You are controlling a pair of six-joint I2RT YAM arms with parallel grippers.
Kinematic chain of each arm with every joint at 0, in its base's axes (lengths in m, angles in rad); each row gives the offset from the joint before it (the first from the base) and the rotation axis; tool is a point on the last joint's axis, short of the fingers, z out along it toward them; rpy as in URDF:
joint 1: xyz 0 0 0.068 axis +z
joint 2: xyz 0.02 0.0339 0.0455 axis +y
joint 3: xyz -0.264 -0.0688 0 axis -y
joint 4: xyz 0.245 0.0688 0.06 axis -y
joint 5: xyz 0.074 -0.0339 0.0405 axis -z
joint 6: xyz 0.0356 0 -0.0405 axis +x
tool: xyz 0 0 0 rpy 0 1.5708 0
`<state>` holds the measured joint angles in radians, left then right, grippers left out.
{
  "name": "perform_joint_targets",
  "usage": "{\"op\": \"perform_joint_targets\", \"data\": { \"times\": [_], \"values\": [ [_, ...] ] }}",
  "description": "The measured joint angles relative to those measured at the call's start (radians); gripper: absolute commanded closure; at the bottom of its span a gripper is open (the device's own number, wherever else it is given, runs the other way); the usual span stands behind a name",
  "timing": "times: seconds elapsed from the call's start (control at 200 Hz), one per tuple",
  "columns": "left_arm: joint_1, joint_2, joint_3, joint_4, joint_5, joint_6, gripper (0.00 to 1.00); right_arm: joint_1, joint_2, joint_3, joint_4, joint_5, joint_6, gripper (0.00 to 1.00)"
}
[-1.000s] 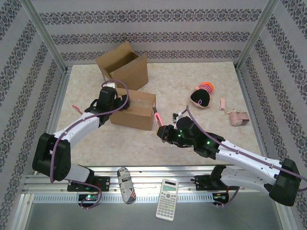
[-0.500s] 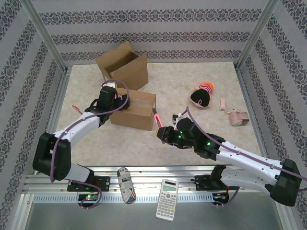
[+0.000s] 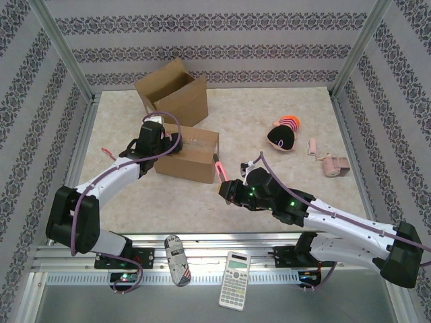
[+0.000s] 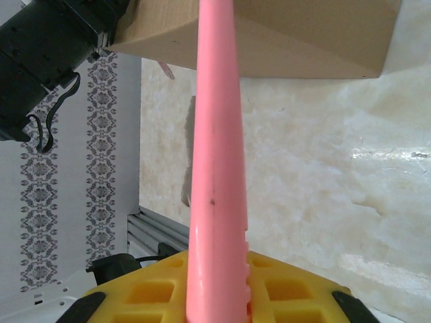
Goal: Unpack the express box
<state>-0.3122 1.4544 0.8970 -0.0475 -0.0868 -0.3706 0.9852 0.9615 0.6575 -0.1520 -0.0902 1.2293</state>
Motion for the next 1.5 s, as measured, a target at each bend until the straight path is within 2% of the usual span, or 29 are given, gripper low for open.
{"op": "perform_joint_targets", "data": {
  "times": [0.39, 0.68, 0.834, 1.004, 1.164, 1.319, 1.499],
  "values": [
    [0.0, 0.001, 0.0, 0.0, 0.0, 0.0, 0.05, 0.026, -0.039, -0.014, -0.018, 0.018, 0.006, 1.0],
    [0.0, 0.001, 0.038, -0.048, 0.003, -0.001, 0.05, 0.032, -0.232, 0.026, -0.253, 0.043, -0.047, 1.0],
    [0.0, -0.014, 0.092, -0.153, 0.016, -0.004, 0.04, 0.032, -0.245, 0.077, -0.348, 0.111, -0.087, 1.0],
    [0.0, -0.044, 0.231, -0.388, 0.035, 0.005, 0.03, 0.043, -0.097, 0.153, -0.438, 0.262, -0.137, 1.0],
    [0.0, -0.025, 0.462, -0.544, 0.048, 0.043, 0.12, 0.101, 0.117, 0.25, -0.465, 0.433, -0.148, 1.0],
    [-0.001, 0.122, 0.684, -0.587, 0.088, 0.091, 0.16, 0.135, 0.282, 0.282, -0.394, 0.527, -0.1, 1.0],
    [-0.003, 0.34, 0.769, -0.604, 0.169, 0.158, 0.17, 0.145, 0.442, 0.288, -0.312, 0.574, -0.001, 1.0]
  ]
}}
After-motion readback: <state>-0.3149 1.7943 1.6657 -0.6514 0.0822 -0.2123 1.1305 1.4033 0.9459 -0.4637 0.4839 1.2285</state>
